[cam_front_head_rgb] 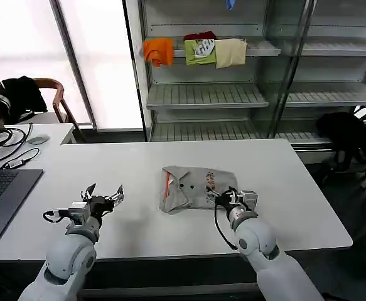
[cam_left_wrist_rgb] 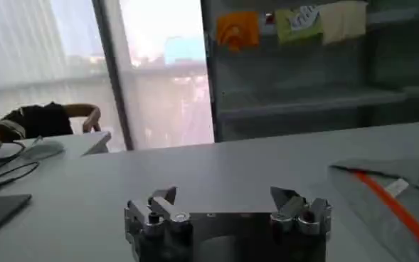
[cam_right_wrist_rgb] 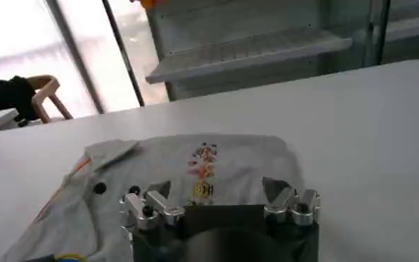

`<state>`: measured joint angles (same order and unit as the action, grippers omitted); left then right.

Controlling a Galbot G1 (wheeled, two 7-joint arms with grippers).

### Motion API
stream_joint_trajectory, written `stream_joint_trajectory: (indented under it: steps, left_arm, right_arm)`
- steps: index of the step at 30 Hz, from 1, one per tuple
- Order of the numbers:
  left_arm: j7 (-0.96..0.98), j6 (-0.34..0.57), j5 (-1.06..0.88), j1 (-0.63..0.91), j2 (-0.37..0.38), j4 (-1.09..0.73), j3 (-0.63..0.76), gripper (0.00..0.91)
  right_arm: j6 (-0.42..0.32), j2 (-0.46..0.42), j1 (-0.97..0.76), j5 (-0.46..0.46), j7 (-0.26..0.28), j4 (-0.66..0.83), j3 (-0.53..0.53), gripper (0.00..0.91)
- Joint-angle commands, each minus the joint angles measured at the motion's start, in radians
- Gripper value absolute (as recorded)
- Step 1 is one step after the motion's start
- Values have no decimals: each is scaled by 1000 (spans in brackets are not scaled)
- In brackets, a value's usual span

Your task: Fold and organize the clothes.

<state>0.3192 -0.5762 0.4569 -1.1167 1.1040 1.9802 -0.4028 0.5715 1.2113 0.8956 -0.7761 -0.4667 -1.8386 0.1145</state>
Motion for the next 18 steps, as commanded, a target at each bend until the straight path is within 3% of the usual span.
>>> stream_joint_trajectory:
  steps: [1, 5, 11, 18]
  left_arm:
    - [-2, 0, 1, 0, -1, -1, 1, 907]
    - [-3, 0, 1, 0, 2, -4, 4, 907]
    - [-5, 0, 3, -3, 9, 0, 2, 907]
    - [-3, 0, 6, -7, -1, 12, -6, 907]
  right_arm:
    - [7, -24, 79, -22, -15, -55, 0, 907]
    - [6, -22, 68, 13, -2, -50, 8, 907]
    - [-30, -39, 82, 180, 65, -36, -20, 907]
    - [7, -50, 82, 100, 29, -53, -18, 907]
